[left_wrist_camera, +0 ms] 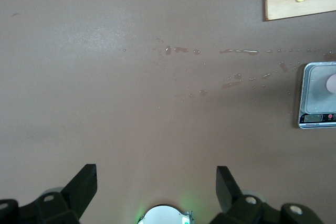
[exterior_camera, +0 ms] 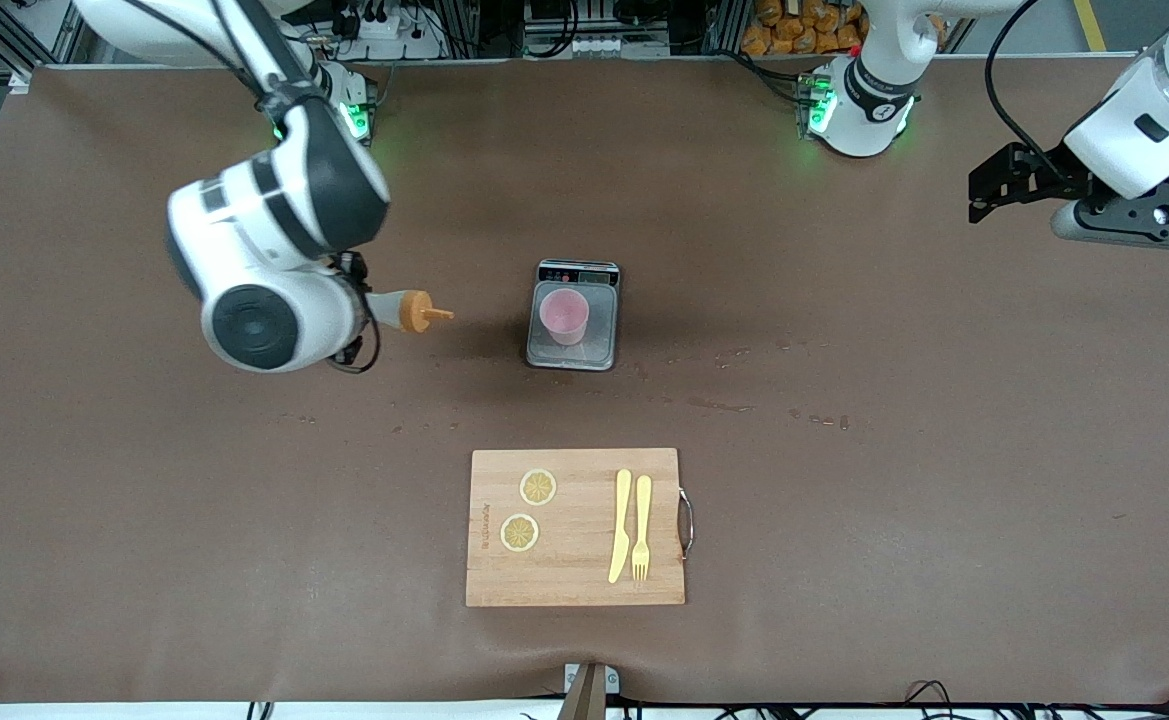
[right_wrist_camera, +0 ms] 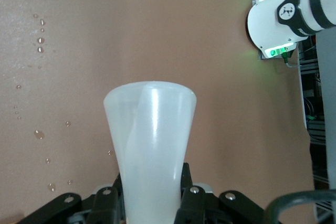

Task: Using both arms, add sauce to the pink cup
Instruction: 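Carry the white bottle back to its starting spot with the right gripper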

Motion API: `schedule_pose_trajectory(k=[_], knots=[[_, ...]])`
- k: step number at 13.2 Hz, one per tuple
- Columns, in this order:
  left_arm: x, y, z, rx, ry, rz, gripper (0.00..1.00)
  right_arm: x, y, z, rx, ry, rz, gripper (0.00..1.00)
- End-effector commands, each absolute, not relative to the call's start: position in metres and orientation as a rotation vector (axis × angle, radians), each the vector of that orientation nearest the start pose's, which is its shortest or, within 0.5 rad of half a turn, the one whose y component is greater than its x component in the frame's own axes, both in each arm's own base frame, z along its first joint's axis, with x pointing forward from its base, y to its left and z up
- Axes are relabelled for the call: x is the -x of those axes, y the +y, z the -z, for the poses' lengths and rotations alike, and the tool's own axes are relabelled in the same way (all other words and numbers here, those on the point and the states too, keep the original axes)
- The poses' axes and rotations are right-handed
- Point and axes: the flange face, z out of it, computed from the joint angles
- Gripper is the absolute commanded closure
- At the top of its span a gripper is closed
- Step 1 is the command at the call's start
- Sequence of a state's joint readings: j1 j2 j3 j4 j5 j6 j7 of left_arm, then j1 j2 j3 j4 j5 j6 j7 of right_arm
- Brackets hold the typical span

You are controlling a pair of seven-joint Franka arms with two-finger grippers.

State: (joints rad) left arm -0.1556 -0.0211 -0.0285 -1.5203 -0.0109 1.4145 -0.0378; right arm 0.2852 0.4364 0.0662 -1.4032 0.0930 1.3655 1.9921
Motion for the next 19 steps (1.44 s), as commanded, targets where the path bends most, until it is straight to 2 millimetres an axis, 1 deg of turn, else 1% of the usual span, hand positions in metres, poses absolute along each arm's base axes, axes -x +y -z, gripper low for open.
schedule_pose_trajectory(k=[1,3,4,7,8,9,10,11,12,13,14,15,17,18,19], knots=[[-0.518,-0.098,-0.654,3.116,0.238,-0.123,0.0,-0.586,0.168,-0.444,2.356,2.381,-0.692,0.7],[-0.52,-0.097,-0.656,3.118,0.236,-0.102,0.0,-0.599,0.126,-0.436,2.326,2.242,-0.839,0.7],[-0.522,-0.098,-0.656,3.125,0.238,-0.077,0.0,-0.603,0.115,-0.432,2.315,2.173,-0.881,0.7],[-0.524,-0.093,-0.659,3.136,0.22,-0.039,0.0,-0.616,0.068,-0.4,2.305,2.014,-0.992,0.7],[-0.525,-0.091,-0.66,3.139,0.213,-0.032,0.0,-0.62,0.042,-0.389,2.293,1.966,-1.018,0.7],[-0.526,-0.091,-0.66,3.138,0.208,-0.023,0.0,-0.621,0.026,-0.381,2.298,1.921,-1.035,0.7],[-0.527,-0.09,-0.661,3.141,0.184,-0.008,0.0,-0.622,0.015,-0.372,2.286,1.892,-1.057,0.7],[-0.527,-0.089,-0.66,3.141,0.182,-0.01,0.0,-0.623,-0.005,-0.362,2.249,1.851,-1.095,0.69],[-0.528,-0.088,-0.659,3.141,0.177,-0.013,0.0,-0.623,-0.022,-0.343,2.227,1.787,-1.139,0.69],[-0.528,-0.087,-0.659,3.14,0.174,-0.013,0.0,-0.62,-0.033,-0.33,2.215,1.755,-1.155,0.69],[-0.528,-0.087,-0.658,3.14,0.174,-0.015,0.0,-0.62,-0.042,-0.322,2.209,1.738,-1.161,0.69],[-0.528,-0.088,-0.658,3.141,0.172,-0.015,0.0,-0.619,-0.055,-0.308,2.173,1.718,-1.183,0.69],[-0.527,-0.09,-0.657,3.141,0.17,-0.023,0.0,-0.613,-0.085,-0.278,2.138,1.619,-1.215,0.69],[-0.527,-0.09,-0.657,3.141,0.153,-0.025,0.0,-0.61,-0.097,-0.265,2.127,1.585,-1.226,0.68],[-0.527,-0.09,-0.656,3.141,0.153,-0.032,0.0,-0.608,-0.102,-0.25,2.107,1.554,-1.247,0.67]])
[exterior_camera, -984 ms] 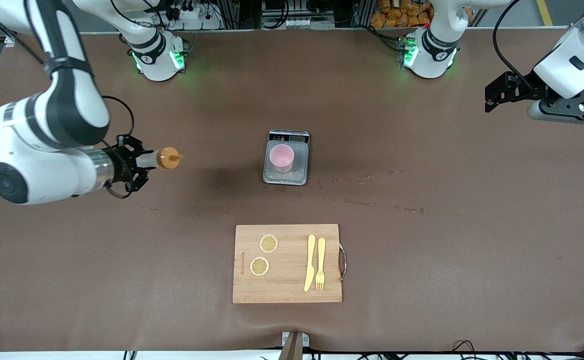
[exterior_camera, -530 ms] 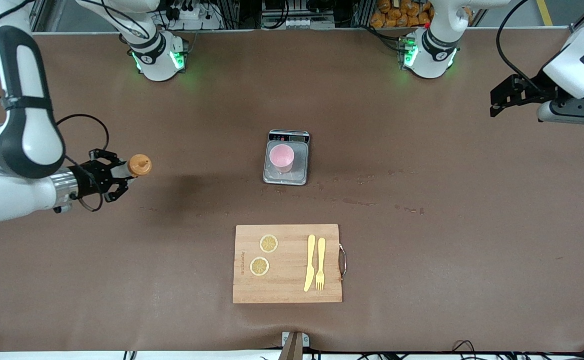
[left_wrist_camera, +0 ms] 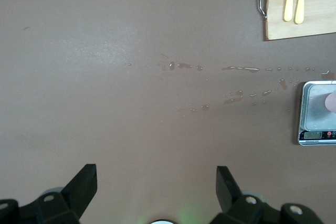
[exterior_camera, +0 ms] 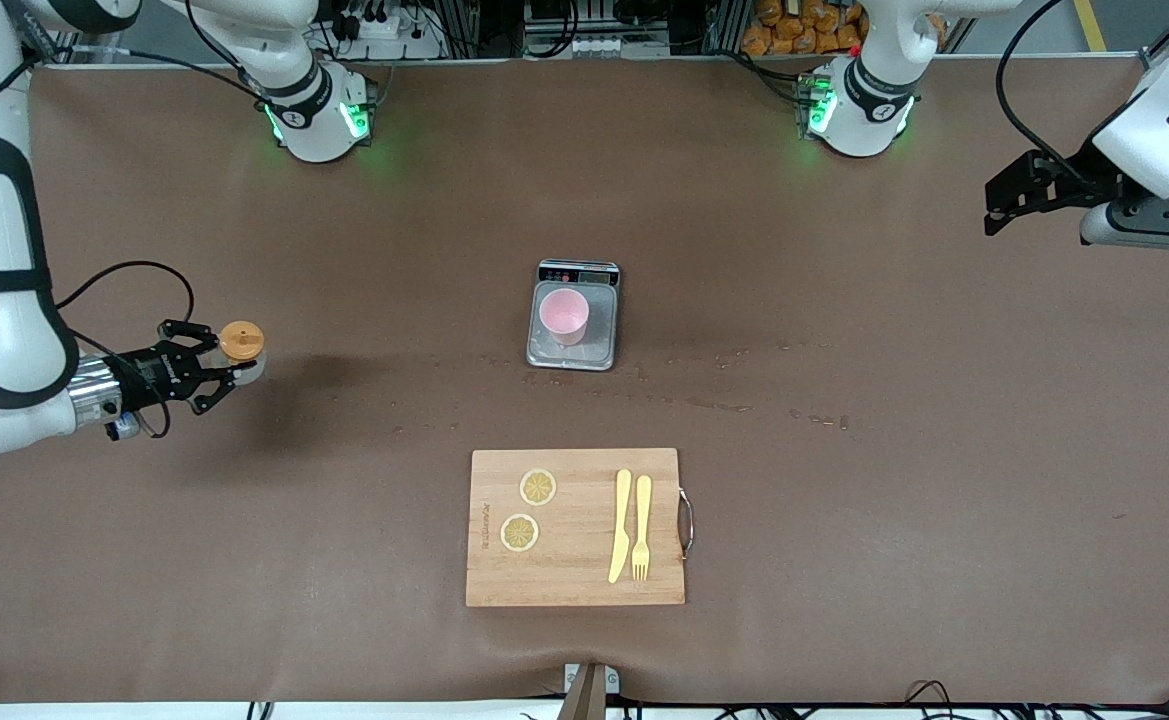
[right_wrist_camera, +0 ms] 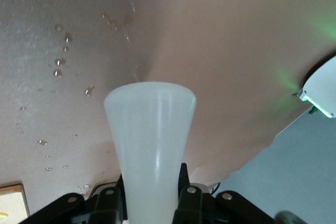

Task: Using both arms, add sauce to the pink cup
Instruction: 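Carry the white bottle back to its starting spot with the right gripper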

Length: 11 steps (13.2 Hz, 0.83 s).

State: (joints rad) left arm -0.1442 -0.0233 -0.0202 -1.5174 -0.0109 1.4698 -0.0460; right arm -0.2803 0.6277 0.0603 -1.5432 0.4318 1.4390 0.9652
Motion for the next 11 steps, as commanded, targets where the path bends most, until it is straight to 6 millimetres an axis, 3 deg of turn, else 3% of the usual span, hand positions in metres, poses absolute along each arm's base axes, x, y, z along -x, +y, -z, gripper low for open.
schedule_pose_trajectory(k=[1,4,11], knots=[[-0.526,-0.09,-0.655,3.14,0.153,-0.039,0.0,-0.605,-0.11,-0.242,2.087,1.535,-1.252,0.67],[-0.527,-0.09,-0.65,3.138,0.155,-0.061,0.0,-0.592,-0.138,-0.218,2.051,1.465,-1.265,0.67],[-0.528,-0.09,-0.647,3.135,0.157,-0.075,0.0,-0.569,-0.177,-0.163,1.957,1.315,-1.267,0.67]])
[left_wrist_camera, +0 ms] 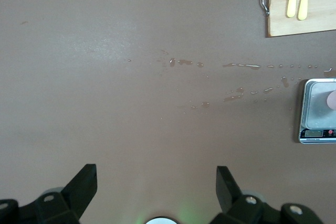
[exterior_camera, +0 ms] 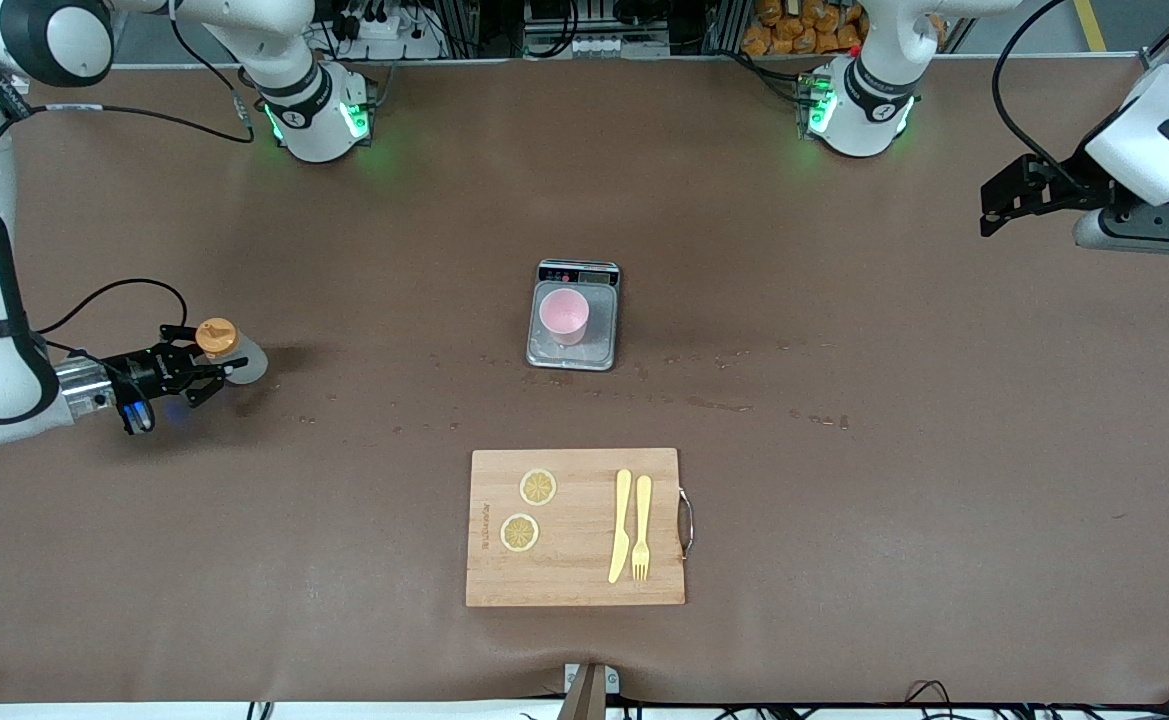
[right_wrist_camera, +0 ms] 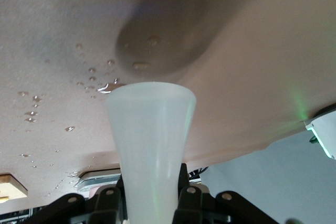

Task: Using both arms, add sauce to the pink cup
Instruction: 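Set the bottle upright on the table and open the right gripper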

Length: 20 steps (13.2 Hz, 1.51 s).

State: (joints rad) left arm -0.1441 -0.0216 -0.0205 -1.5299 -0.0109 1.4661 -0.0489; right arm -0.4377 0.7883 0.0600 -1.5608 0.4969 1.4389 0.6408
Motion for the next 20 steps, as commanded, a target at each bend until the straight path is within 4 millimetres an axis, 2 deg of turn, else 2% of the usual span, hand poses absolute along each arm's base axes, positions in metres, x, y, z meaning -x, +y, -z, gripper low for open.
schedule_pose_trajectory(k=[1,5,6,7,8,9,11,14,17,20], knots=[[-0.528,-0.09,-0.647,3.134,0.157,-0.075,0.0,-0.565,-0.182,-0.157,1.953,1.289,-1.264,0.67],[-0.53,-0.088,-0.648,3.128,0.17,-0.064,0.0,-0.552,-0.211,-0.15,1.898,1.306,-1.253,0.66],[-0.53,-0.089,-0.649,3.13,0.173,-0.059,0.0,-0.55,-0.212,-0.142,1.882,1.302,-1.26,0.57],[-0.53,-0.089,-0.649,3.13,0.173,-0.057,0.0,-0.549,-0.212,-0.136,1.857,1.302,-1.26,0.42],[-0.53,-0.089,-0.648,3.13,0.173,-0.055,0.0,-0.548,-0.212,-0.129,1.837,1.307,-1.266,0.15],[-0.53,-0.089,-0.648,3.13,0.173,-0.057,0.0,-0.547,-0.211,-0.124,1.819,1.306,-1.273,0.0],[-0.53,-0.089,-0.648,3.133,0.176,-0.058,0.0,-0.549,-0.212,-0.125,1.818,1.305,-1.264,0.0],[-0.53,-0.089,-0.648,3.137,0.174,-0.049,0.0,-0.563,-0.221,-0.148,1.854,1.302,-1.239,0.0],[-0.53,-0.089,-0.65,3.139,0.172,-0.044,0.0,-0.576,-0.237,-0.19,1.896,1.308,-1.271,0.0],[-0.531,-0.087,-0.649,3.139,0.172,-0.049,0.0,-0.584,-0.252,-0.221,1.963,1.32,-1.272,0.0]])
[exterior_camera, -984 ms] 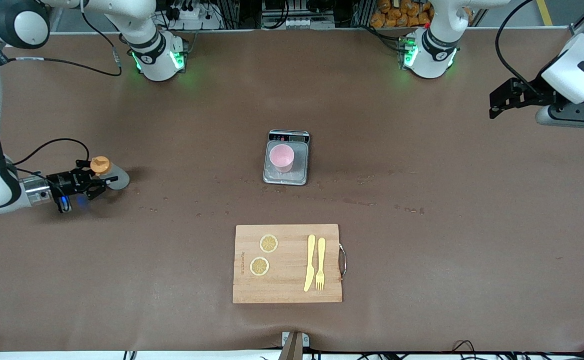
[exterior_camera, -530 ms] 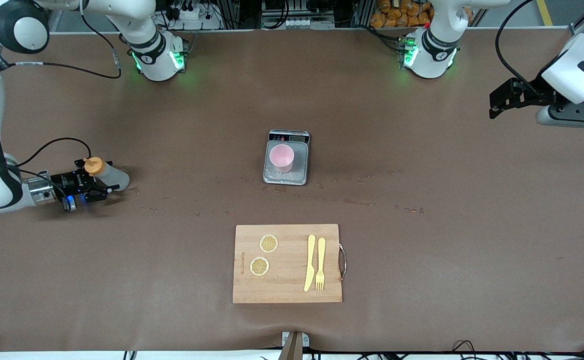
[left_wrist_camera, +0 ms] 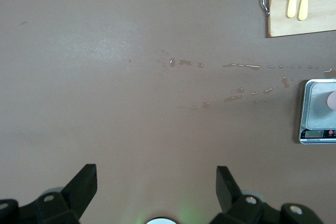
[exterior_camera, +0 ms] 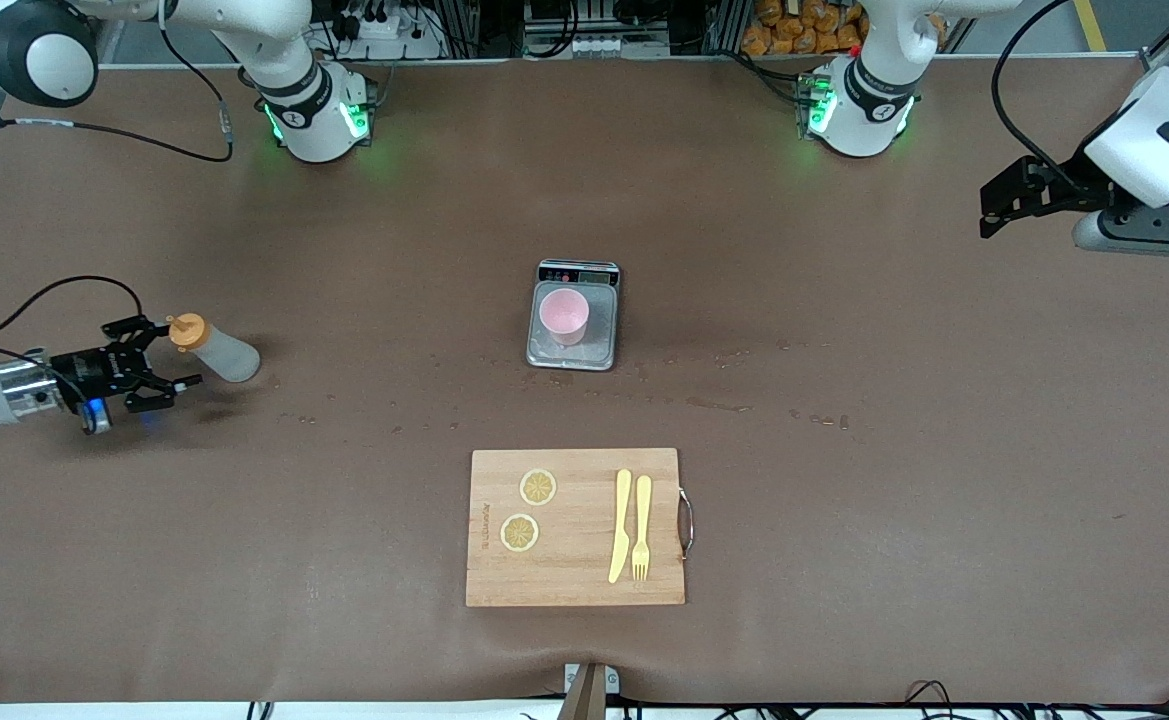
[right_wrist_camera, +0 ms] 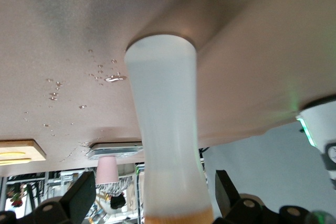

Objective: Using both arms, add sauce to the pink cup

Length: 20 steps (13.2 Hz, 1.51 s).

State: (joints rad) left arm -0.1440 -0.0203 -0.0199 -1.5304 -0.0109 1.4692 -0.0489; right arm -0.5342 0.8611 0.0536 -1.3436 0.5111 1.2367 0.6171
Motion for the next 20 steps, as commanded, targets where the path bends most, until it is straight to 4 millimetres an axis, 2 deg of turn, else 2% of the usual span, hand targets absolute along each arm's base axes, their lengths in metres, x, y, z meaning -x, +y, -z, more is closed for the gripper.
schedule_pose_trajectory(k=[1,4,5,7,9,10,11,12,14,15,16,17,18,20], knots=[[-0.531,-0.087,-0.649,3.139,0.172,-0.049,0.0,-0.585,-0.26,-0.231,1.972,1.326,-1.25,0.0],[-0.531,-0.087,-0.649,3.139,0.172,-0.051,0.0,-0.592,-0.262,-0.266,2.074,1.348,-1.199,0.0],[-0.53,-0.087,-0.649,3.139,0.174,-0.049,0.0,-0.6,-0.263,-0.285,2.112,1.34,-1.167,0.0],[-0.532,-0.077,-0.649,3.142,0.146,-0.051,0.0,-0.616,-0.247,-0.323,2.196,1.281,-1.143,0.0],[-0.532,-0.077,-0.649,3.142,0.146,-0.051,0.0,-0.633,-0.205,-0.367,2.305,1.196,-1.123,0.0],[-0.532,-0.077,-0.649,3.142,0.146,-0.052,0.0,-0.639,-0.18,-0.401,2.385,1.175,-1.064,0.0],[-0.532,-0.077,-0.649,3.142,0.146,-0.049,0.0,-0.642,-0.155,-0.425,2.457,1.171,-1.025,0.0],[-0.532,-0.077,-0.649,3.142,0.146,-0.049,0.0,-0.646,-0.124,-0.44,2.522,1.14,-1.002,0.0],[-0.532,-0.076,-0.649,3.142,0.146,-0.052,0.0,-0.645,-0.076,-0.477,2.609,1.051,-0.942,0.0],[-0.533,-0.076,-0.649,3.142,0.146,-0.049,0.0,-0.643,-0.043,-0.495,2.677,0.966,-0.909,0.0],[-0.532,-0.076,-0.649,3.142,0.146,-0.051,0.0,-0.636,-0.019,-0.521,2.748,0.919,-0.848,0.0],[-0.532,-0.076,-0.649,3.142,0.146,-0.052,0.0,-0.63,-0.003,-0.535,2.778,0.883,-0.803,0.0],[-0.533,-0.075,-0.649,3.142,0.143,-0.049,0.0,-0.623,0.006,-0.557,2.801,0.852,-0.714,0.0],[-0.533,-0.075,-0.65,3.142,0.143,-0.047,0.0,-0.598,0.018,-0.583,2.905,0.821,-0.554,0.0]])
